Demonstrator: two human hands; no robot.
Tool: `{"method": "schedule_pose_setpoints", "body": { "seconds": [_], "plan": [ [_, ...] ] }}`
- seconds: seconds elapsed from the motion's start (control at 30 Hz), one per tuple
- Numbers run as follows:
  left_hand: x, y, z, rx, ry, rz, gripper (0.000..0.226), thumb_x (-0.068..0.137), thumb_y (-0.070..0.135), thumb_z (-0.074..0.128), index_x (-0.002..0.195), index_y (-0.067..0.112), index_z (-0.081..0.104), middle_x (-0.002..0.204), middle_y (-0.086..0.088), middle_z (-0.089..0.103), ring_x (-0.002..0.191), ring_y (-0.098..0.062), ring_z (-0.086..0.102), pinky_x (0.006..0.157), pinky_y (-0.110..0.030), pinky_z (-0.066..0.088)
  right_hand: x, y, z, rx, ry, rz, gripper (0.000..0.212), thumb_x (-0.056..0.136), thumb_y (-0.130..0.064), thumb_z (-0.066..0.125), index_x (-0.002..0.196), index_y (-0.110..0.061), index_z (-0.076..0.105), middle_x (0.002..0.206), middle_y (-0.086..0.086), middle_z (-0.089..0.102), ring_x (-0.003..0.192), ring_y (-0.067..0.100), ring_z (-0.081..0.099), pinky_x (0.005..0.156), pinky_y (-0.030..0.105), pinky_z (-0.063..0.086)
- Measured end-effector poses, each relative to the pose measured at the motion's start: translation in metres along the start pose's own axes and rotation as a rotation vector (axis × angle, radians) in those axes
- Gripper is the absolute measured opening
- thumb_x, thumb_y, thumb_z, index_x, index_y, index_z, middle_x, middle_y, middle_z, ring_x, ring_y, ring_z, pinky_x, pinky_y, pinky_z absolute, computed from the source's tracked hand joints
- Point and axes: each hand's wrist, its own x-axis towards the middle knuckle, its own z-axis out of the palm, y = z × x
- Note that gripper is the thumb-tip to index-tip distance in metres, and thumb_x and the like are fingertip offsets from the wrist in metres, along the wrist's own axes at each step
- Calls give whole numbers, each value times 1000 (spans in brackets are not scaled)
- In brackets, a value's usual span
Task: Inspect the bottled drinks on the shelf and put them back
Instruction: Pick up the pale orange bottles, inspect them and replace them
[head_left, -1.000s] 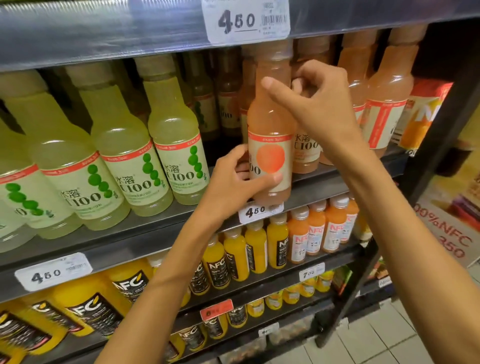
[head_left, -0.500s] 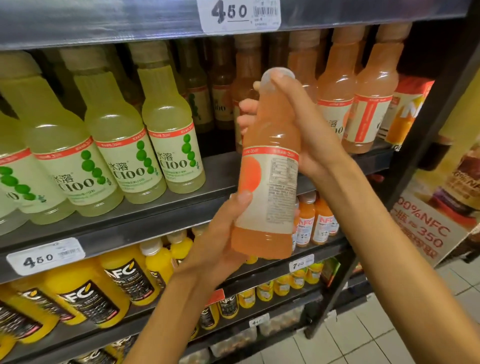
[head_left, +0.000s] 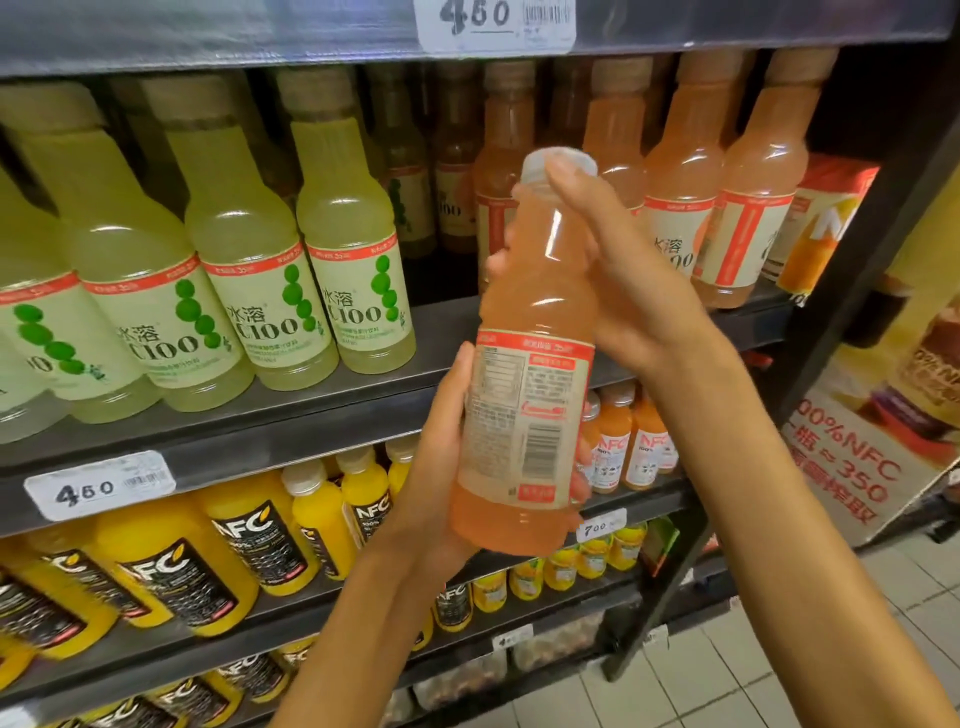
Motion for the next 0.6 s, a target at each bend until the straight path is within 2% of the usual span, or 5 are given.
{"method": "schedule_pose_setpoints", "body": {
  "seconds": [0.1,0.2,0.3,0.43,0.6],
  "plan": [
    [2,-8,-3,-58,-94,-54,76,89,69,33,111,3,61,86,-14,68,72,-26,67,67,-37,56,5,8,5,270,-114,62,23,93,-31,48,101,-11,55,76,3,63,72,16,66,69,31,55],
    [4,-10,-15,131,79,-2,79,90,69,28,115,2,63,91,-17,70,81,-28,69,77,-41,55,9,11,9,227,-112,33,12,91,-24,53,89,-12,54,66,-1,58,58,11,58,64,28,52],
    [3,-8,-30,444,307,130,69,85,70,26,123,25,63,114,-5,70,108,-21,65,98,-44,47,10,14,9,14,52,-16,10,92,-21,62,91,-13,55,68,1,61,60,13,61,61,31,53],
    [3,-11,-26,483,403,217,50,72,72,37,95,45,72,105,8,73,100,-8,68,88,-30,53,12,21,12,-71,272,-46,36,88,-26,69,117,-12,54,76,3,67,67,15,66,65,34,56],
    [4,-6,-22,158,293,121,75,82,72,43,111,7,66,92,-19,69,75,-29,68,68,-38,56,13,15,6,-78,52,-52,25,92,-32,59,111,-15,57,85,4,70,78,17,69,70,32,55]
  ]
}}
